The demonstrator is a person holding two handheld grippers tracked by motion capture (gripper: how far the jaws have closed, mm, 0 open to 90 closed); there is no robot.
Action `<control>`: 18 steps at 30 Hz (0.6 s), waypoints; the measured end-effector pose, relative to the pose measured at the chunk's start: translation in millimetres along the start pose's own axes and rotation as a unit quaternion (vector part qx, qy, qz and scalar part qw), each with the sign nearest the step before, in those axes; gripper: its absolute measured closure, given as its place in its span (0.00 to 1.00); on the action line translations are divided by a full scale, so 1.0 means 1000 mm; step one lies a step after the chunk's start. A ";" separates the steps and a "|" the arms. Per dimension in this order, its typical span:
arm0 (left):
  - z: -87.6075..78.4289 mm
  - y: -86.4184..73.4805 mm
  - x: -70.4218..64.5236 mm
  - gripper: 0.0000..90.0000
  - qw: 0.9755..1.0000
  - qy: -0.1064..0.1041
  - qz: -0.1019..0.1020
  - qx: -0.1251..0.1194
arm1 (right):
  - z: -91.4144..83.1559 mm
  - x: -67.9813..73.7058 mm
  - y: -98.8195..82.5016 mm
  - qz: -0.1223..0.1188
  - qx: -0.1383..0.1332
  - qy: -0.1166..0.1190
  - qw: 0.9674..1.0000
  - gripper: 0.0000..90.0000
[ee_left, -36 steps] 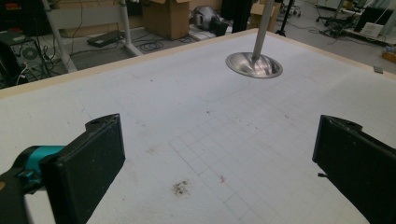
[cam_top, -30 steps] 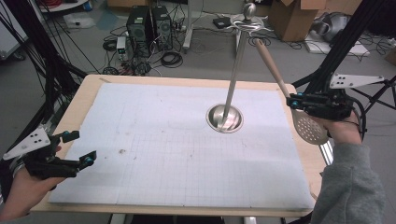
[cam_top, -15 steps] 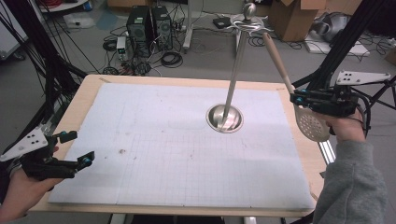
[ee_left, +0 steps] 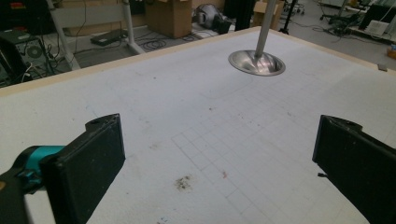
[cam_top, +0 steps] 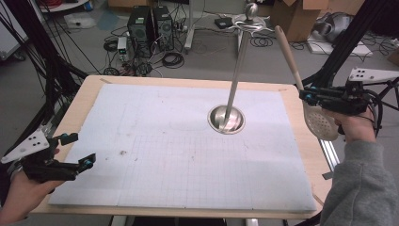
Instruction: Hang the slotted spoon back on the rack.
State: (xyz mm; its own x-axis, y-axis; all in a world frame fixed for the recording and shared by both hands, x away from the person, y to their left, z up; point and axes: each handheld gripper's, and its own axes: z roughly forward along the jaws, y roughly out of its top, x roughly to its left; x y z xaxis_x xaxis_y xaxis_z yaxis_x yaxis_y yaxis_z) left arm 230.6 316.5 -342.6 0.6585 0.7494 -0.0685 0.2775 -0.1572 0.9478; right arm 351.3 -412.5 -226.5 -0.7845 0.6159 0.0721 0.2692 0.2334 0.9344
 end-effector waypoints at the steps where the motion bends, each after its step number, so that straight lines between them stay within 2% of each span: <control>1: 0.000 0.000 0.000 0.03 1.000 0.000 0.000 0.000 | 0.000 0.000 0.000 0.002 0.000 0.001 1.000 0.87; 4: -0.001 0.000 0.000 0.03 1.000 0.000 0.000 -0.001 | 0.000 -0.003 0.000 0.009 0.002 0.001 1.000 0.87; 6: -0.001 0.000 0.000 0.03 1.000 0.001 0.000 -0.003 | 0.000 -0.006 -0.001 0.022 0.004 0.012 1.000 0.87; 9: -0.002 0.000 0.001 0.03 1.000 0.002 0.000 -0.002 | 0.002 -0.006 -0.002 0.024 -0.001 0.022 0.999 0.87; 18: -0.002 0.000 0.001 0.03 1.000 0.002 0.000 -0.002 | 0.007 -0.010 -0.002 0.034 0.000 0.021 0.999 0.87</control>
State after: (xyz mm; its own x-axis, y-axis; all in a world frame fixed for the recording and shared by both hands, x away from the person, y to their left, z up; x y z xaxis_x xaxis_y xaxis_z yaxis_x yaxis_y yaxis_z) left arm 230.1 318.7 -342.2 0.6565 0.7513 -0.0672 0.2747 -0.1552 0.9489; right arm 362.2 -413.7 -231.5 -0.7874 0.5979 0.1504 0.3230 0.1923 0.9267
